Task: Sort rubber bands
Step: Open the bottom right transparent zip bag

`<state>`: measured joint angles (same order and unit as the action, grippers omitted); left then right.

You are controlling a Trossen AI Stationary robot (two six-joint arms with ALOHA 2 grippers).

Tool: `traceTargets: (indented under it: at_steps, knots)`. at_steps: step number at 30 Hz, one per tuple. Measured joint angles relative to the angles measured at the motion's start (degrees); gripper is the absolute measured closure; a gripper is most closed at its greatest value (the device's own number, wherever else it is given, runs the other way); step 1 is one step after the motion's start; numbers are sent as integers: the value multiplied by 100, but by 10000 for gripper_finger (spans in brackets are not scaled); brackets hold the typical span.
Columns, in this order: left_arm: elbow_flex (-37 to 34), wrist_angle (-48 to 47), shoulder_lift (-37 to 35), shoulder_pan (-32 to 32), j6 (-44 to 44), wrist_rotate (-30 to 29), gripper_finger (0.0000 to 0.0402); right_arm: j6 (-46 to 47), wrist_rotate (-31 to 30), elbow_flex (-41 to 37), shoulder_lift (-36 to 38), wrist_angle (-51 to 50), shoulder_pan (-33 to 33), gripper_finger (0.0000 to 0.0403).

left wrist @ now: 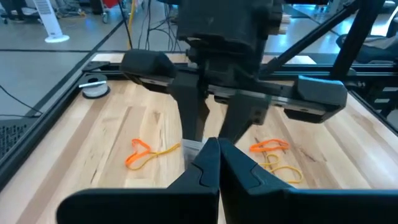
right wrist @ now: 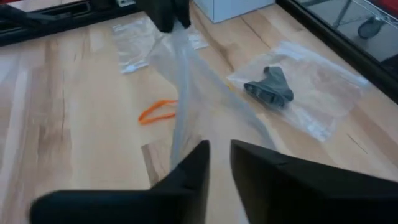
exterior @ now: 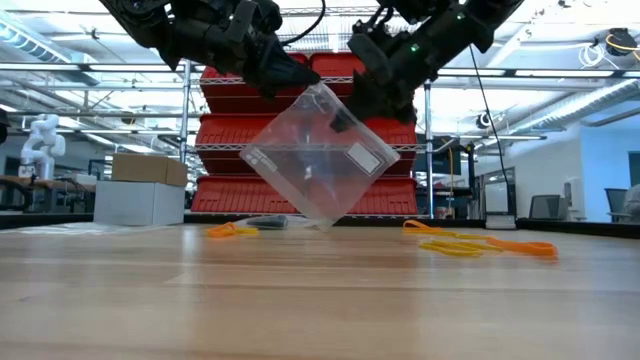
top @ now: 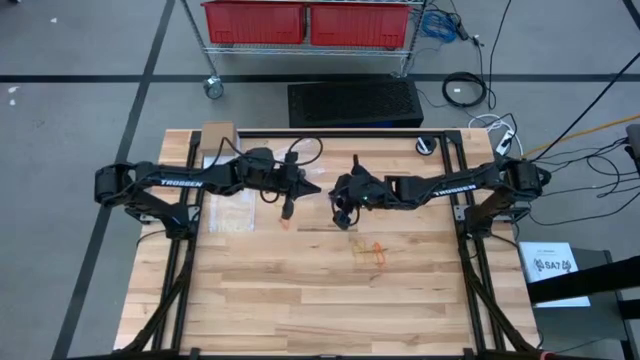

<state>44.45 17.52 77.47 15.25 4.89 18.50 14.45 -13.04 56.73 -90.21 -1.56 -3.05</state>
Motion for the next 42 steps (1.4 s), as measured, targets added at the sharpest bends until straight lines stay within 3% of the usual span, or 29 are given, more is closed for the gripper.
traceTargets:
  at_steps: [4,7,10,16,23,27,31,42]
  knots:
    - [0,8,0,-2,1,0,402,-50,164,0,-2,69,-24,286]
    - [0,49,0,-2,15,0,402,-195,382,0,-4,192,-33,276]
    - [0,48,0,-2,15,2,402,-501,394,0,30,73,-31,298]
    - [0,42,0,-2,8,9,402,-572,254,0,1,122,-175,393]
    - [0,120,0,-2,4,22,402,-697,842,0,-383,686,-264,401]
    - [0,118,0,-2,2,-10,402,-510,852,0,-556,997,-266,397]
    - [0,102,0,-2,0,-37,401,-442,857,0,-521,969,-262,365]
    - [0,68,0,-2,3,-49,402,-11,974,0,-328,650,-260,197]
